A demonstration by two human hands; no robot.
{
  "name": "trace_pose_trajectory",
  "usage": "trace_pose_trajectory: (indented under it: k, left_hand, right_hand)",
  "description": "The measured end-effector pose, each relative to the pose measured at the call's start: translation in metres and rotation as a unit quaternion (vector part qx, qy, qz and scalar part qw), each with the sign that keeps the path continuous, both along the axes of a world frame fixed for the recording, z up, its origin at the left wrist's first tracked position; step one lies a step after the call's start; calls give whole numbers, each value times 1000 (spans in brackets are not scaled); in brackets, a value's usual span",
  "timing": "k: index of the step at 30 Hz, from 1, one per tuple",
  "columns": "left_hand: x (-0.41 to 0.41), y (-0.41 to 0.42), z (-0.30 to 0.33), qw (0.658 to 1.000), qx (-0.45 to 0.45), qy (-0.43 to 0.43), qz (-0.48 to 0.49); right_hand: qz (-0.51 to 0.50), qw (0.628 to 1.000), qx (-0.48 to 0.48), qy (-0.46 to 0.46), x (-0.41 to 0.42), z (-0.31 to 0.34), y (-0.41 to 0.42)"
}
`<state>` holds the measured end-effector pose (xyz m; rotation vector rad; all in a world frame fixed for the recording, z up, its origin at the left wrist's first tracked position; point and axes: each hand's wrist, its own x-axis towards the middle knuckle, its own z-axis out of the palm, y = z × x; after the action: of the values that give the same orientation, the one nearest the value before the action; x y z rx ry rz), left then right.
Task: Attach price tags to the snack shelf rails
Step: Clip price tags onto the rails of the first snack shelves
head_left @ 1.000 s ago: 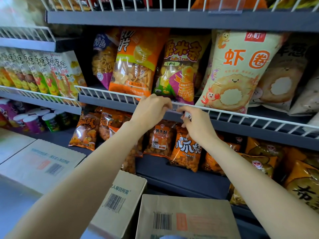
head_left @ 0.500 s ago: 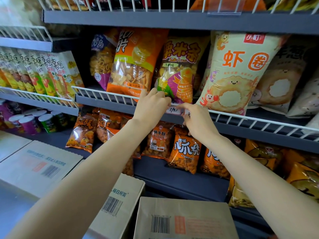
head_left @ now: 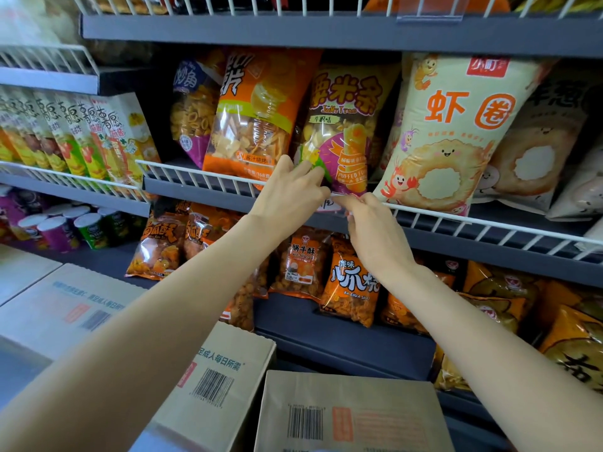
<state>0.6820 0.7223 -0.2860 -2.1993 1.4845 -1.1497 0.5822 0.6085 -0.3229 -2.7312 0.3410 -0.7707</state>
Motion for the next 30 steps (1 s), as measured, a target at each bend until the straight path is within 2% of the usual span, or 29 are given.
trace_pose_trajectory:
  k: [8,14,19,22,26,30]
  left_hand:
    - [6,-5,-16,989,-84,119,15]
    - [7,-8,-22,962,-171,214,15]
    - [9,-8,-25,958,-161,235,22]
    - [8,-10,-23,967,-146,203,36]
    - [8,-6,-16,989,-116,78,36]
    - [6,-8,-15,990,-109,76,39]
  right_hand:
    - [-19,997,-76,15,-2,-1,0]
    - [-13,1000,2,1,3,-1,-2]
    - [-12,998,54,-9,5,-3,1]
    - [-10,998,59,-11,5,-3,0]
    - [-5,998,65,-6,4,-3,-1]
    - [3,997,81,7,3,-2,-1]
